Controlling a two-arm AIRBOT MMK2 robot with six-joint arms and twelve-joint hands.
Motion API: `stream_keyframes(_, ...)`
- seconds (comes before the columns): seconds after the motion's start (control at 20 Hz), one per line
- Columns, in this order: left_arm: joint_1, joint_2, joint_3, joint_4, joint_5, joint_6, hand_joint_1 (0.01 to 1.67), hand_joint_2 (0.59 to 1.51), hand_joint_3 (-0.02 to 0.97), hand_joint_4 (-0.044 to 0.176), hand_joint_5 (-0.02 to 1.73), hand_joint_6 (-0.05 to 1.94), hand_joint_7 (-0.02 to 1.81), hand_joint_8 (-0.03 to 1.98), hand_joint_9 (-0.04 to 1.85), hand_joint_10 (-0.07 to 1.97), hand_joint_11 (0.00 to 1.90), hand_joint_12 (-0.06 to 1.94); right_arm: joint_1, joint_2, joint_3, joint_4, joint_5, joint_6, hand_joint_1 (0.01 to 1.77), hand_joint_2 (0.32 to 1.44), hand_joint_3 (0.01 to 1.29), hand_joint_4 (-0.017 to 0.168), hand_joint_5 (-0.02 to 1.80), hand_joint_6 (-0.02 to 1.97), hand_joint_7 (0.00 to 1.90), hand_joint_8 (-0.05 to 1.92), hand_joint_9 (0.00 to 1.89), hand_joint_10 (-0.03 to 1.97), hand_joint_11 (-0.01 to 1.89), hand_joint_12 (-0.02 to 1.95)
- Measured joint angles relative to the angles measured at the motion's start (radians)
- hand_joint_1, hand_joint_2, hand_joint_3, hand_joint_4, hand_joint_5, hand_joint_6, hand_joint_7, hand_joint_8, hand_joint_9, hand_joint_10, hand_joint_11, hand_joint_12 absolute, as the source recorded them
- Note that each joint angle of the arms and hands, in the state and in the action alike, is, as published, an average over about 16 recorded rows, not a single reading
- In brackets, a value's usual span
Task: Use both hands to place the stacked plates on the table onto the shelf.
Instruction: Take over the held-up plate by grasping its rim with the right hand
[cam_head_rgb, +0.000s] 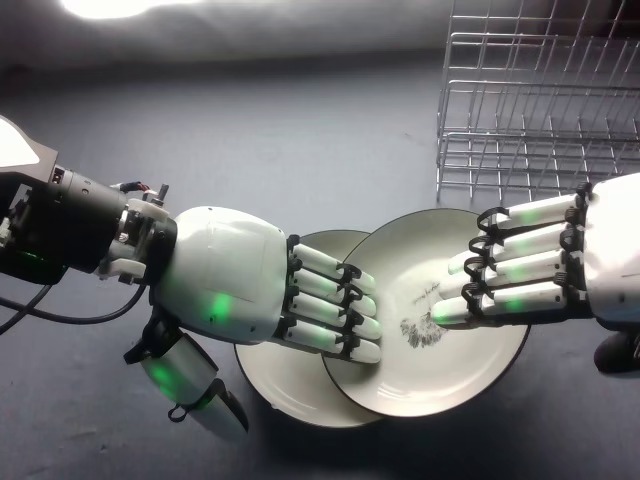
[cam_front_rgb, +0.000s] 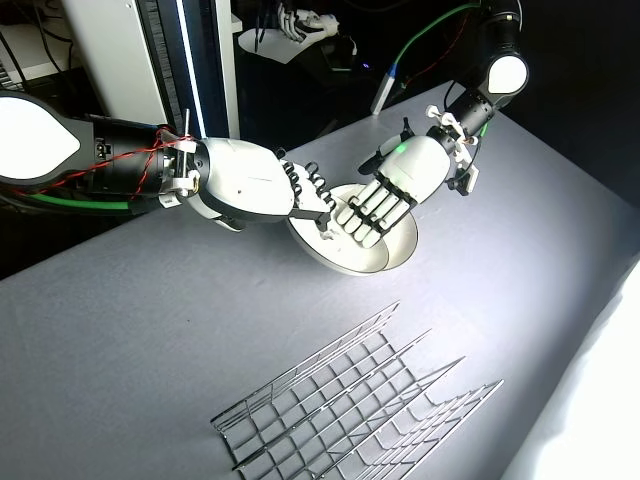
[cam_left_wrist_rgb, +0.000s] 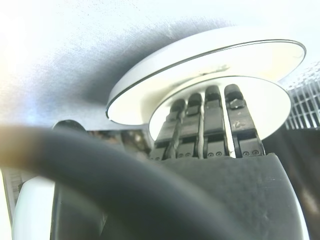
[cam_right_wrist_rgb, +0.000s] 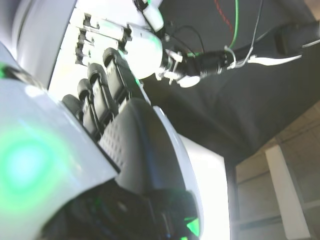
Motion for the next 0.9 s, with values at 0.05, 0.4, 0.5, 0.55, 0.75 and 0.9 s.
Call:
stream_keyframes(0.05,0.0,0.0,0.0,0.0,0.0,0.0,0.01,1.173,0.015,-0.009,0.0,-0.03,-0.01,-0.02,0.02,0.01,0.01,0.01,-0.003,-0.008,0.008,-0.002,0.0,0.0,1.24,1.05,0.02,0.001,0.11,0.03,0.17,0.01,0.2,0.03,0.02,0.85)
stream_keyframes(0.4,-0.003,0.0,0.003,0.002,-0.002,0.0,0.01,1.174,0.015,-0.009,0.0,-0.03,-0.01,-0.02,0.02,0.01,0.01,0.01,-0.012,-0.095,0.088,-0.011,-0.006,-0.001,1.25,1.06,0.02,0.001,0.15,0.03,0.21,0.01,0.25,0.03,0.02,0.95)
stream_keyframes(0.5,-0.004,-0.001,0.003,0.003,-0.002,0.0,0.02,1.174,0.015,-0.009,0.0,-0.03,-0.01,-0.02,0.02,0.01,0.01,0.01,-0.013,-0.125,0.112,-0.012,-0.008,-0.001,1.25,1.06,0.02,0.002,0.17,0.03,0.23,0.01,0.26,0.03,0.02,1.0)
stream_keyframes(0.55,-0.004,-0.001,0.004,0.004,-0.003,0.0,0.02,1.174,0.015,-0.009,0.0,-0.03,-0.01,-0.02,0.02,0.01,0.01,0.01,-0.013,-0.139,0.124,-0.012,-0.01,-0.001,1.25,1.06,0.02,0.002,0.18,0.03,0.24,0.01,0.28,0.03,0.02,1.02)
stream_keyframes(0.75,-0.005,-0.001,0.005,0.004,-0.003,0.0,0.02,1.172,0.015,-0.009,0.0,-0.04,-0.01,-0.02,0.02,0.01,0.01,0.01,-0.007,-0.194,0.162,-0.008,-0.013,-0.003,1.24,1.06,0.02,0.002,0.28,0.03,0.34,0.02,0.36,0.04,0.05,1.16)
stream_keyframes(0.9,-0.006,-0.002,0.006,0.006,-0.004,0.0,0.02,1.17,0.015,-0.009,0.0,-0.04,-0.01,-0.02,0.02,0.01,0.01,0.01,-0.002,-0.226,0.185,-0.004,-0.013,-0.005,1.23,1.05,0.02,0.001,0.39,0.08,0.45,0.03,0.46,0.09,0.15,1.22)
